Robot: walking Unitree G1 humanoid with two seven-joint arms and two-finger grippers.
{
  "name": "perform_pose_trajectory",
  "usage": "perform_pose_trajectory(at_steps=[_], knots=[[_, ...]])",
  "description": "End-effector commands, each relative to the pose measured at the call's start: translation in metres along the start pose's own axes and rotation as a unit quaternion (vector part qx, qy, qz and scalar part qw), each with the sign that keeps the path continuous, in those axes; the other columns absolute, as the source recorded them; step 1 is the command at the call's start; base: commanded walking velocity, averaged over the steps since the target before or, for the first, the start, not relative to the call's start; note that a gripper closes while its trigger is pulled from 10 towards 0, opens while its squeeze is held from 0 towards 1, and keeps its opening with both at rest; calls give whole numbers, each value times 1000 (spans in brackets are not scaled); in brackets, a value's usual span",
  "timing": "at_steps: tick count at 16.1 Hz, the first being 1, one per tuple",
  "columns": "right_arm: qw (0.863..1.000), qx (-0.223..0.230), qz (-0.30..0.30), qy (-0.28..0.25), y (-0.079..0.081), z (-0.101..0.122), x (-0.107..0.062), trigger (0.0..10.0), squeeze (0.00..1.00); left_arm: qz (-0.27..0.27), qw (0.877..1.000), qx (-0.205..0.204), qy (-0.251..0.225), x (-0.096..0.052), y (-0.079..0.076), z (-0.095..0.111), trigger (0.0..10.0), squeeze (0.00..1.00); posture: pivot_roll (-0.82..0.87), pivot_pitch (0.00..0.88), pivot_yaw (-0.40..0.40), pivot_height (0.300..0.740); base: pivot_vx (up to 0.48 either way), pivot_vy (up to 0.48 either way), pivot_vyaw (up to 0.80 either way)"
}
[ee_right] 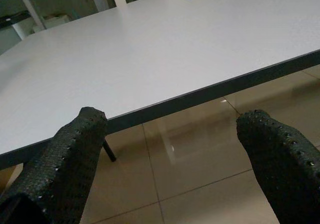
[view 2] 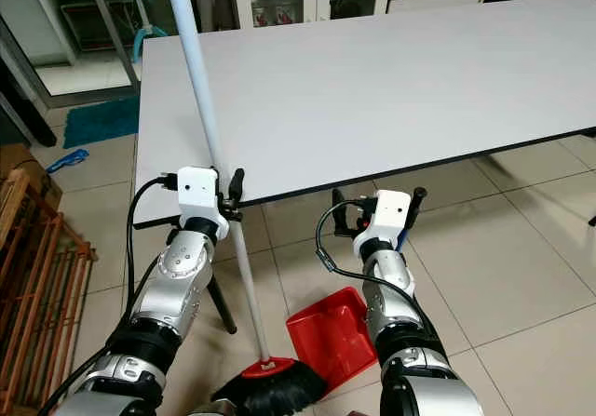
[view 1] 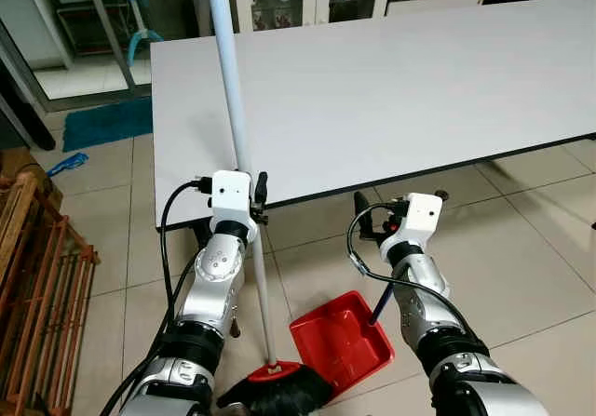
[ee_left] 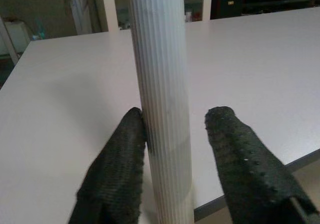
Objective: Sweep floor
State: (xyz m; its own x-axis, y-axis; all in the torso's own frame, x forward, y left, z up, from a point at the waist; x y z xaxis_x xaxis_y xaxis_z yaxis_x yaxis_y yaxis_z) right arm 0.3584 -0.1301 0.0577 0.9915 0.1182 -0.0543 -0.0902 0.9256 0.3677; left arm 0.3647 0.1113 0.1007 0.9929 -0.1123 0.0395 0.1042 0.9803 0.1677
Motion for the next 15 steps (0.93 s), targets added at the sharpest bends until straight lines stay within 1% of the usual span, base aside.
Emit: perform_pose_trajectory(at_steps=[1, 15], knots=[[1000, 3, -7, 3, -3, -1, -1, 10000, 0, -8, 1000, 5, 10, -2, -2, -5, 0, 0, -4, 38, 11, 740, 0, 0, 0], [1000, 4, -6, 8, -2, -3, -1, 10000, 0, -11, 1000, 8, 14, -3, -3, -7, 0, 0, -3, 37, 11, 740, 0, 0, 0]])
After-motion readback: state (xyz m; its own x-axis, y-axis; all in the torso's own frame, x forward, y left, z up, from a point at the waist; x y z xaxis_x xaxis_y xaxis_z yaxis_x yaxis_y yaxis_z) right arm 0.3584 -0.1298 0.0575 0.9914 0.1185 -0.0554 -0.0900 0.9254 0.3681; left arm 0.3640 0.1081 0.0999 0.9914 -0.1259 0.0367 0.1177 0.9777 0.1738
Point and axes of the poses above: a point about 5 cm out from each wrist's last joint towards the gripper, its own x axis pointing out of the wrist towards the gripper, its own z axis along the axis of the wrist's last joint, y = z × x, the point moved 3 cm from there along x, pointing out of the wrist towards the gripper, and after that the axes turned 7 degrees about x, right-handed, at the moved point
